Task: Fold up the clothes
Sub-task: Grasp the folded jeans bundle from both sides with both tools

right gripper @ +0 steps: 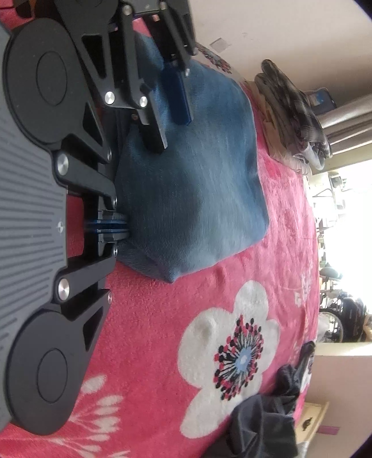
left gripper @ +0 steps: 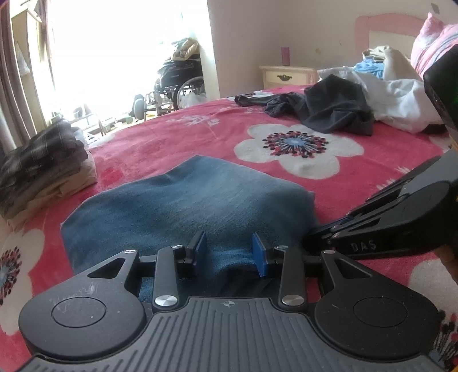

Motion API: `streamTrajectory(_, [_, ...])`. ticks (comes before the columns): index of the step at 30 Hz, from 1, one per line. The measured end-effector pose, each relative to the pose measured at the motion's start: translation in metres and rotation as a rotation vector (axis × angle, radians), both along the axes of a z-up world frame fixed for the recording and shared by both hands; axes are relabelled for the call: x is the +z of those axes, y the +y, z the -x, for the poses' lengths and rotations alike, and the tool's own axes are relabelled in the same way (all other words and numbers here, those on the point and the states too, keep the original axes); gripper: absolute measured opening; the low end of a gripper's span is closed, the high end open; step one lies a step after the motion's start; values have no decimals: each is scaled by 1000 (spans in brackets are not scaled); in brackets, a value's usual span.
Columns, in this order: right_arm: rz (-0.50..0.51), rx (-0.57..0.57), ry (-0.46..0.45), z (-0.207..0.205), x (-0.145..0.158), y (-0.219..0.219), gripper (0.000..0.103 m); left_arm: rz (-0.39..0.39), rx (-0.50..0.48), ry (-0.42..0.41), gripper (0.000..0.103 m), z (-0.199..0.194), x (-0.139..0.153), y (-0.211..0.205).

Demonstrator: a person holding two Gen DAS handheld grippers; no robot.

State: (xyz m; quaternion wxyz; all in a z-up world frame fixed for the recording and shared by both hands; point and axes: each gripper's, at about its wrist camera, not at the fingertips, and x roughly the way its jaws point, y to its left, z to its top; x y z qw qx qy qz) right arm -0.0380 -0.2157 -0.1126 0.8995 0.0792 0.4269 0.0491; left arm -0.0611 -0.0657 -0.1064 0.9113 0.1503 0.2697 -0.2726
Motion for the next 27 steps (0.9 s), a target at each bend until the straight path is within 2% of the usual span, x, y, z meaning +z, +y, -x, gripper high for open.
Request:
streamTrajectory(6, [-21,-18,2,2,8,-4,3,-5,3,-17,35,3,-1,-1])
streamTrajectory(10, [-26,-35,-118,11,31,-9,7,4,5,-13,35,3,-1,1])
streamTrajectory(13, [-66,-47,-146,8,31,-13,8,6,8,-14,35,3,-2,0])
streamTrajectory(17, [-62,-22,-41,-4,4,-9,7,25,13,11,35,0,4,3])
streamTrajectory(22, [28,28,-59,-3,13,1,8,61,18,54,36,-5,14,9])
streamTrajectory(23, [10,23,-65,-2,19,-2,10,86,24,69,36,-6,20,15])
streamTrajectory(25, [-37,11,-95,-1,34,-13,27,149,41,95,39,-9,36,32])
streamTrajectory(27, [-88,-16,-147,-2,51,-27,37,215,69,124,53,-14,51,55])
